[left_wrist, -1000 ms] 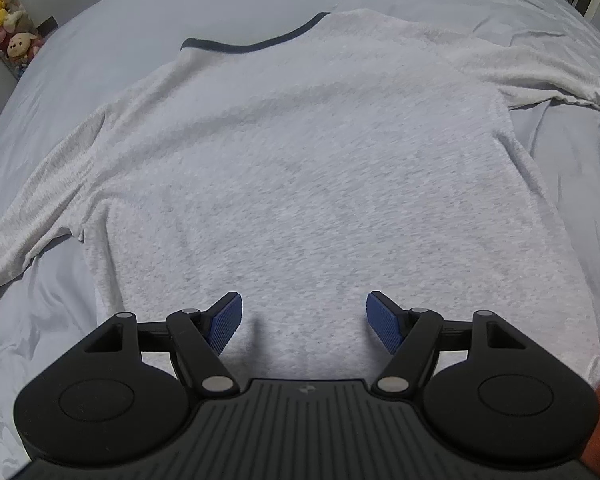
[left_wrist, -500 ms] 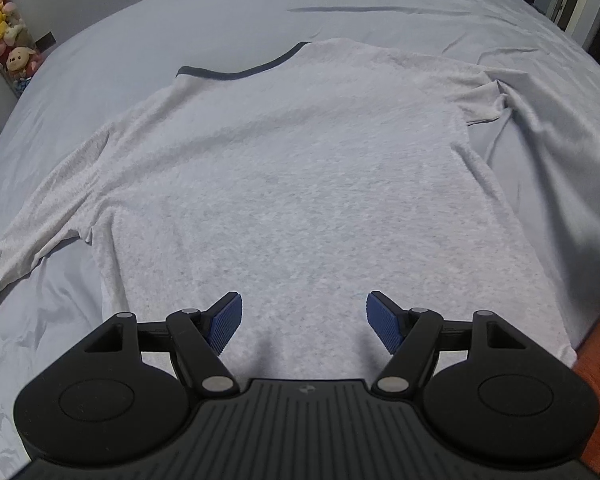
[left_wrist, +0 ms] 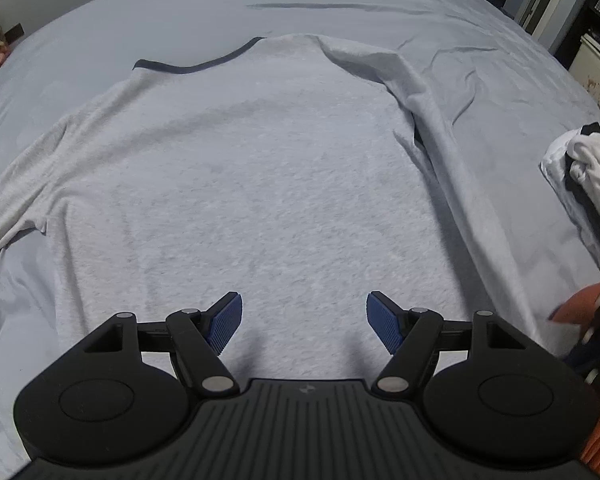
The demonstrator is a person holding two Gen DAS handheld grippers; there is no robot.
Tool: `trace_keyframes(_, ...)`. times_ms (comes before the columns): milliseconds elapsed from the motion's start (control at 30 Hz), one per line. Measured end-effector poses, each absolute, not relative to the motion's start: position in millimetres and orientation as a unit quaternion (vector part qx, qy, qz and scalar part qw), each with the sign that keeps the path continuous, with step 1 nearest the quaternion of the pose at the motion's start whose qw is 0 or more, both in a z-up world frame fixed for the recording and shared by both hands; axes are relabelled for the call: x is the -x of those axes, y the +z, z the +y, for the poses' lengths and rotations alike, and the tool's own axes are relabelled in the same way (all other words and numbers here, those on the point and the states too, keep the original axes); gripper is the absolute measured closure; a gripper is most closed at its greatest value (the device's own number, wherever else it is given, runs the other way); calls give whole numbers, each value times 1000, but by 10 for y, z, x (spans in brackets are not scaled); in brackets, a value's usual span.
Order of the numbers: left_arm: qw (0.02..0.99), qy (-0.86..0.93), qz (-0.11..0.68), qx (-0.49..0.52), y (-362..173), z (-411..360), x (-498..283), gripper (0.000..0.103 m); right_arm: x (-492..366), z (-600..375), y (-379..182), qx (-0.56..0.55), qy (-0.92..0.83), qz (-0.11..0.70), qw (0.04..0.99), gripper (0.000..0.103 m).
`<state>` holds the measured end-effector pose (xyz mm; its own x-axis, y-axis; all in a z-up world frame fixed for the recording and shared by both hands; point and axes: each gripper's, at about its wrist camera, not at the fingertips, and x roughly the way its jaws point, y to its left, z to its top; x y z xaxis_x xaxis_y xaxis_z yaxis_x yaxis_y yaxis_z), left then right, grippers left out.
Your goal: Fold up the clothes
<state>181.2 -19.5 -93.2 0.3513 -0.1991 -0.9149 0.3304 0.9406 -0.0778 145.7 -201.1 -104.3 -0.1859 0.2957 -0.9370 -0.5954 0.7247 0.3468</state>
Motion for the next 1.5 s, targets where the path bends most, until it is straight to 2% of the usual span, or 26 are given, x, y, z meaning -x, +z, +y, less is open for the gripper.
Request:
trace_keyframes(100, 819, -166, 546, -54, -955, -219, -1869, 35, -1458, -2029, -1134, 93, 360, 691, 620, 88)
trace_keyframes(200, 819, -174, 545, -32, -990, -257, -2013, 35, -1562, -2140, -1141, 64, 349, 687, 634, 67)
trace_keyframes(233, 821, -179, 541, -23, -995, -283, -2101, 35, -1588, -2187, -1143, 54, 342, 683, 644, 65)
trace_keyframes(433, 825, -202, 527, 9, -1001, -473, -2600, 41, -1735, -2622, -1077, -5, 280, 652, 704, 65)
trace_keyframes(733, 804, -228, 549, 38, -1186, -1009, -3485, 42, -1656, -2768, -1281, -6, 287, 652, 701, 65)
trace_keyframes(767, 797, -227, 558, 42, -1277, -1071, -3582, 44, -1663, -2778, -1282, -7, 289, 653, 700, 65)
trace_keyframes(900, 776, -232, 584, 53, -1529, -1180, -3731, 75, -1621, -2705, -1334, -10, 330, 655, 680, 64)
trace_keyframes(1000, 777, -225, 588, 36, -1641, -1210, -3749, 81, -1582, -2656, -1318, 20, 355, 651, 670, 64)
trace_keyframes(1067, 785, -204, 584, 13, -1673, -1197, -3743, 83, -1542, -2625, -1333, 47, 365, 652, 663, 66)
trace_keyframes(1100, 790, -199, 580, 5, -1675, -1166, -3735, 86, -1517, -2608, -1359, 57, 369, 655, 657, 71)
trace_keyframes(1133, 790, -198, 580, 6, -1675, -1152, -3734, 87, -1502, -2594, -1380, 60, 370, 657, 654, 85)
trace_keyframes(1167, 792, -194, 579, 9, -1671, -1099, -3731, 87, -1500, -2579, -1393, 56, 371, 658, 653, 93)
trace_keyframes(1267, 798, -174, 577, -2, -1660, -1001, -3727, 87, -1499, -2564, -1369, 59, 363, 663, 651, 97)
trace_keyframes(1300, 798, -169, 578, -5, -1668, -965, -3725, 87, -1498, -2565, -1356, 61, 361, 666, 650, 101)
trace_keyframes(1400, 800, -166, 576, 4, -1679, -905, -3713, 87, -1506, -2603, -1286, 59, 349, 674, 648, 101)
trace_keyframes(1500, 791, -206, 571, 73, -1585, -805, -3707, 87, -1485, -2660, -1143, 44, 344, 679, 647, 101)
